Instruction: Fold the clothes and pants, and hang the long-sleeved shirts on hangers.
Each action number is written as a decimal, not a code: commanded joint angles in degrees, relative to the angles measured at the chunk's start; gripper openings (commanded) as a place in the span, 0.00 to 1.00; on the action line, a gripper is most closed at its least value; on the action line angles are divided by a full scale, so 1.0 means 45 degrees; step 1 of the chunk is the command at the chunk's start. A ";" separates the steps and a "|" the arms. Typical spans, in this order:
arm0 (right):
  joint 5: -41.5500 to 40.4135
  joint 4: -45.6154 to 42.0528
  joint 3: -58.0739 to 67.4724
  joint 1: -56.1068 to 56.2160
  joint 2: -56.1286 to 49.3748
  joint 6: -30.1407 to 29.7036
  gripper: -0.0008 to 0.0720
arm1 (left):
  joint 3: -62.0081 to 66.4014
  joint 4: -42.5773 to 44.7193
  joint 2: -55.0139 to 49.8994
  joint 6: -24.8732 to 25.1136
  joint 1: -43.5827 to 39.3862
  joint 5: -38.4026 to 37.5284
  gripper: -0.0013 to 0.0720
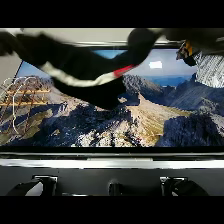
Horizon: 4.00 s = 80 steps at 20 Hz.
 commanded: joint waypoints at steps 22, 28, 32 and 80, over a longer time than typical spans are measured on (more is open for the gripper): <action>0.2871 -0.9704 -0.0656 -0.1141 -0.4828 0.4901 0.09 | 0.0335 0.0087 -0.7747 -0.0869 -0.3415 0.2885 0.06; 0.1802 -0.1409 -0.1059 -0.3259 -0.8544 0.5037 0.09 | 0.0340 0.0083 -1.0185 -0.1214 -0.3424 0.0729 0.08; 0.2710 0.2633 -0.1044 -0.3245 -0.9311 0.1846 0.42 | 0.0544 0.0083 -0.9704 -0.1569 -0.2890 -0.0840 0.85; -0.0855 0.0918 -0.5455 0.0000 -0.0102 0.3220 0.09 | -0.5935 -0.2229 0.1297 0.0282 0.0403 -0.0908 0.06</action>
